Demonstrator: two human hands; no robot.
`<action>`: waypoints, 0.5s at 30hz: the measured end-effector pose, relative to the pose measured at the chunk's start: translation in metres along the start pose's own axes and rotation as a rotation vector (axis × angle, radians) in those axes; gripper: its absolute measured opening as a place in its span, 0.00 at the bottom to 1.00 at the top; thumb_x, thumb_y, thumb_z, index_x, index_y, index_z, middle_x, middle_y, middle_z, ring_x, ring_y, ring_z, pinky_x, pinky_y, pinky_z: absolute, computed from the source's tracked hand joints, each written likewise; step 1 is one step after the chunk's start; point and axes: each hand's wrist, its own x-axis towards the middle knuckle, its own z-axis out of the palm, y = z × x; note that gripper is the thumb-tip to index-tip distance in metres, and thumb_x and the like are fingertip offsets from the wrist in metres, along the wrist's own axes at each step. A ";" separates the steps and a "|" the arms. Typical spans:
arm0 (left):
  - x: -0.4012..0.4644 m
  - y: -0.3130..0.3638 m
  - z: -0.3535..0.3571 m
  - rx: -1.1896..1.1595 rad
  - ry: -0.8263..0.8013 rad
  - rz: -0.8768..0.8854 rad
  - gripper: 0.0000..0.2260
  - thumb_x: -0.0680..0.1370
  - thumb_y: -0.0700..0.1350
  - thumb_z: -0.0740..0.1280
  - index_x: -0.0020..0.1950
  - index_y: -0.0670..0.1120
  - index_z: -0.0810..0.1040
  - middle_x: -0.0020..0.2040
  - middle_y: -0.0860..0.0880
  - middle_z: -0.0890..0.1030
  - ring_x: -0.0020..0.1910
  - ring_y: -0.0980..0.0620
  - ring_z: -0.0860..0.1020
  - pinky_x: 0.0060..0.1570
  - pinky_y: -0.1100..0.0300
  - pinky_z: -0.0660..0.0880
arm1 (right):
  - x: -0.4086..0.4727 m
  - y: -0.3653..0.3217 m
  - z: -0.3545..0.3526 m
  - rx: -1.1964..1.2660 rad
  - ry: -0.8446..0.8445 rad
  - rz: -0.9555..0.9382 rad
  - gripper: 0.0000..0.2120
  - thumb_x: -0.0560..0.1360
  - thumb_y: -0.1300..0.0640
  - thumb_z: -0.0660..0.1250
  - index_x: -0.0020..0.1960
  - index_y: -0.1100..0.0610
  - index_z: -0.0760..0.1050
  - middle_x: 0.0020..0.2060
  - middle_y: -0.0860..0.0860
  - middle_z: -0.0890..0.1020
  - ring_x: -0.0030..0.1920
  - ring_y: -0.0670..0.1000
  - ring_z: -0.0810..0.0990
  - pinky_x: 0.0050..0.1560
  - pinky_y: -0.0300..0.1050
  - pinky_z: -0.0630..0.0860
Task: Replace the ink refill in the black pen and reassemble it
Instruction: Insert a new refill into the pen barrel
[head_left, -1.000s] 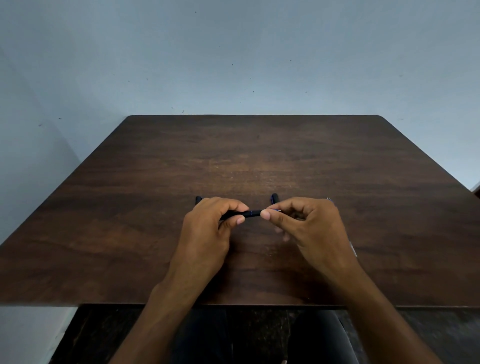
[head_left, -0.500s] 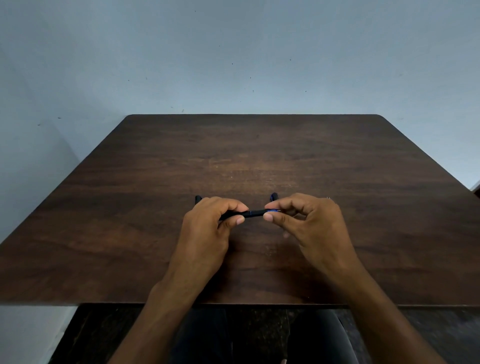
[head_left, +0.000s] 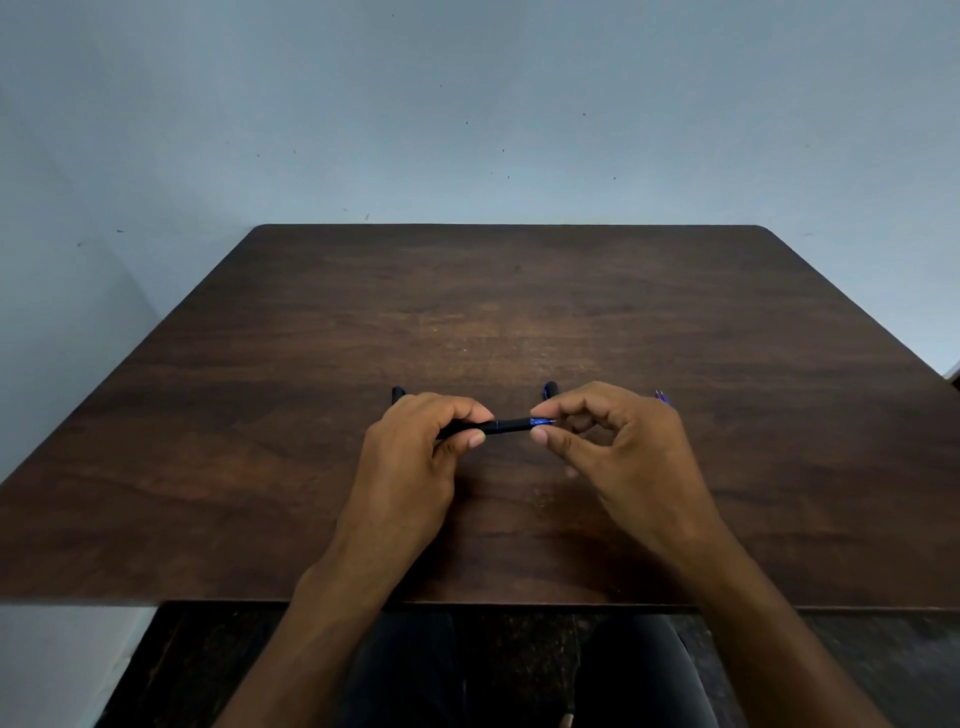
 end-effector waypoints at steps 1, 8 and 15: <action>0.000 0.000 0.000 -0.006 -0.002 -0.003 0.08 0.75 0.41 0.72 0.52 0.52 0.83 0.45 0.63 0.79 0.50 0.61 0.78 0.51 0.68 0.72 | 0.000 0.000 0.000 0.003 0.012 -0.001 0.07 0.71 0.56 0.78 0.48 0.49 0.85 0.38 0.43 0.84 0.39 0.43 0.83 0.41 0.41 0.82; 0.001 0.004 0.001 0.000 -0.009 -0.005 0.09 0.74 0.38 0.73 0.50 0.50 0.84 0.43 0.64 0.78 0.48 0.60 0.78 0.51 0.68 0.72 | -0.001 -0.003 0.000 -0.037 0.053 -0.046 0.06 0.70 0.59 0.79 0.44 0.49 0.86 0.37 0.42 0.85 0.35 0.42 0.81 0.39 0.33 0.76; 0.000 0.004 0.003 -0.016 -0.005 -0.031 0.10 0.74 0.36 0.74 0.50 0.50 0.83 0.46 0.58 0.82 0.48 0.61 0.78 0.51 0.74 0.70 | -0.005 -0.003 0.005 -0.035 0.089 -0.013 0.05 0.71 0.58 0.78 0.45 0.50 0.86 0.37 0.43 0.85 0.34 0.43 0.81 0.39 0.41 0.80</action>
